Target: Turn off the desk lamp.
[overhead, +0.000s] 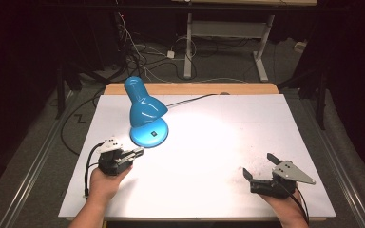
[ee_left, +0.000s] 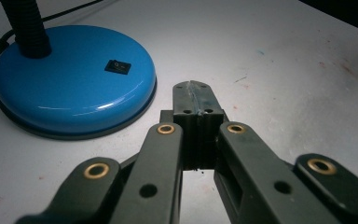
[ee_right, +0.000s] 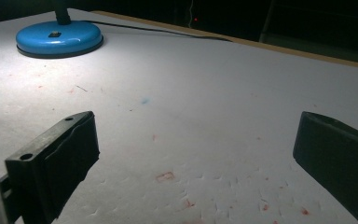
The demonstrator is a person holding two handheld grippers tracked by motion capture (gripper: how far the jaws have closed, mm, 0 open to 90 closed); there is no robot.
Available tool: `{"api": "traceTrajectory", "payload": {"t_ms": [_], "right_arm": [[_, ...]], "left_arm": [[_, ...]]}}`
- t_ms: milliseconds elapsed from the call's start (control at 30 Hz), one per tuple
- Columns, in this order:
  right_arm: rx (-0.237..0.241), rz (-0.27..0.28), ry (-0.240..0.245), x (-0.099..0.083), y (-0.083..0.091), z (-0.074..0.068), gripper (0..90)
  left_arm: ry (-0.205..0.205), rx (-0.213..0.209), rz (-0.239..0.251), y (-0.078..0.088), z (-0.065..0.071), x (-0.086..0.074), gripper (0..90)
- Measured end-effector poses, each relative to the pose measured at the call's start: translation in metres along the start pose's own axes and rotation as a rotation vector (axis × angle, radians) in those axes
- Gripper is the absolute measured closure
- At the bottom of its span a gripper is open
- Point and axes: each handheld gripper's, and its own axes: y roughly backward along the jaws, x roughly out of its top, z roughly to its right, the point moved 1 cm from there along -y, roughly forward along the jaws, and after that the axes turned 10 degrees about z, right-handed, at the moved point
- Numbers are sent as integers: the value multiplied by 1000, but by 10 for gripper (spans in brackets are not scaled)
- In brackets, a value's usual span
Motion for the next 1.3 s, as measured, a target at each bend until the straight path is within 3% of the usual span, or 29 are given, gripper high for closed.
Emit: {"api": "traceTrajectory", "payload": {"t_ms": [933,1300], "right_arm": [[-10,2,-9,1,2,1,8],[-6,4,-4,0,1,1,9]], "left_arm": [[17,18,31,-18,-24,17,880],[72,17,46,-36,-38,15,880]]}}
